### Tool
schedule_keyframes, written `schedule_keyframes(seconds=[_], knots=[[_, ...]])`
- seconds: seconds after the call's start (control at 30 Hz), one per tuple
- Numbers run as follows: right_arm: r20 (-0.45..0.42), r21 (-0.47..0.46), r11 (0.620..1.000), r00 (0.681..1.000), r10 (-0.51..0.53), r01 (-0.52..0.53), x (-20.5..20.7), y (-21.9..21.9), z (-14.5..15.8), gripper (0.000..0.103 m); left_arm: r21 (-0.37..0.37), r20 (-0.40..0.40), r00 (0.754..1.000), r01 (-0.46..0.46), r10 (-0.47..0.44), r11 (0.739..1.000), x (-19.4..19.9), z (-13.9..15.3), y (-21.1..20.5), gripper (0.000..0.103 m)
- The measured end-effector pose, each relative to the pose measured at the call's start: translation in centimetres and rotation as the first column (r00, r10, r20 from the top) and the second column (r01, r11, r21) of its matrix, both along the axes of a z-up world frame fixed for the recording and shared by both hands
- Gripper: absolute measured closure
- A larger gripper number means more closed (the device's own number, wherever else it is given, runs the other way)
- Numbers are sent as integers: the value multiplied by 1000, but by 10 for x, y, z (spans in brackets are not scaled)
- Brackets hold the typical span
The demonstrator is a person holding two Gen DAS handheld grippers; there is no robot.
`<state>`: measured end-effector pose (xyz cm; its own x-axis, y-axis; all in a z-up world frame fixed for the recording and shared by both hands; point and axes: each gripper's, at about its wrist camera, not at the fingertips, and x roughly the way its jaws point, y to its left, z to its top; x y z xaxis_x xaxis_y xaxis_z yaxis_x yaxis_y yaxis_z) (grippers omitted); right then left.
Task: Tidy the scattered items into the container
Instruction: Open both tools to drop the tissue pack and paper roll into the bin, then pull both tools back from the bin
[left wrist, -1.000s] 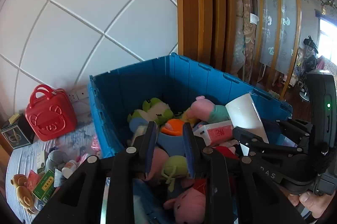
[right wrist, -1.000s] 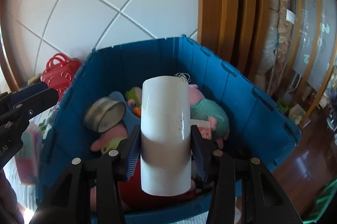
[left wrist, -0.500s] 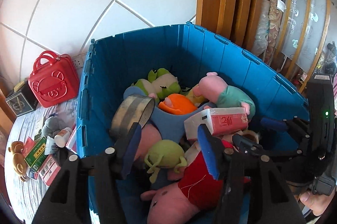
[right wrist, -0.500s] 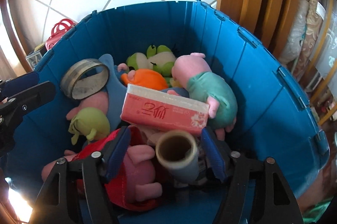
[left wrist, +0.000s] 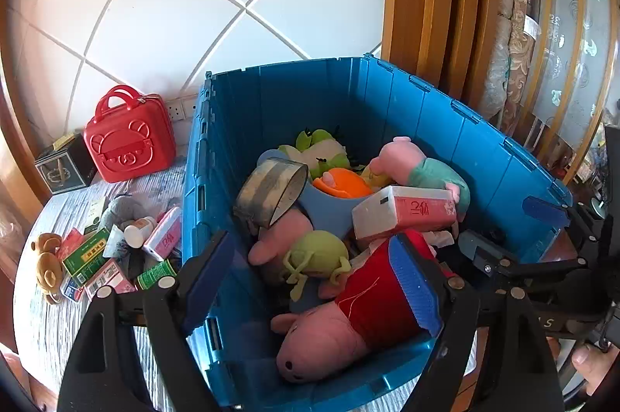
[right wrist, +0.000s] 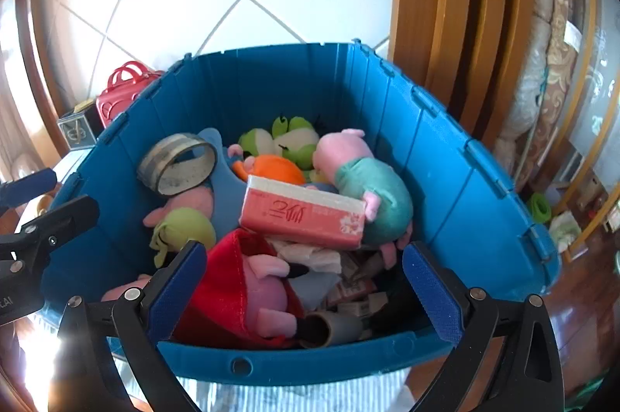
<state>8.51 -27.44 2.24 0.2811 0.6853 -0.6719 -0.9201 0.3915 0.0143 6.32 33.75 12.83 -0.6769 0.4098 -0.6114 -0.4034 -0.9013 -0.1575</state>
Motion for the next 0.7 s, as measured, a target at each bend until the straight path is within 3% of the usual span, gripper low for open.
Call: schedule_keyframes(seconds=[0.37, 0.7], knots=[[21, 55, 998, 999, -37, 36, -24, -42, 36, 1, 9, -8, 1000, 23, -23, 1000, 29, 18, -15, 21], [12, 49, 995, 996, -93, 92, -49, -67, 43, 0, 38, -8, 997, 80, -79, 996, 57, 18, -30, 21]])
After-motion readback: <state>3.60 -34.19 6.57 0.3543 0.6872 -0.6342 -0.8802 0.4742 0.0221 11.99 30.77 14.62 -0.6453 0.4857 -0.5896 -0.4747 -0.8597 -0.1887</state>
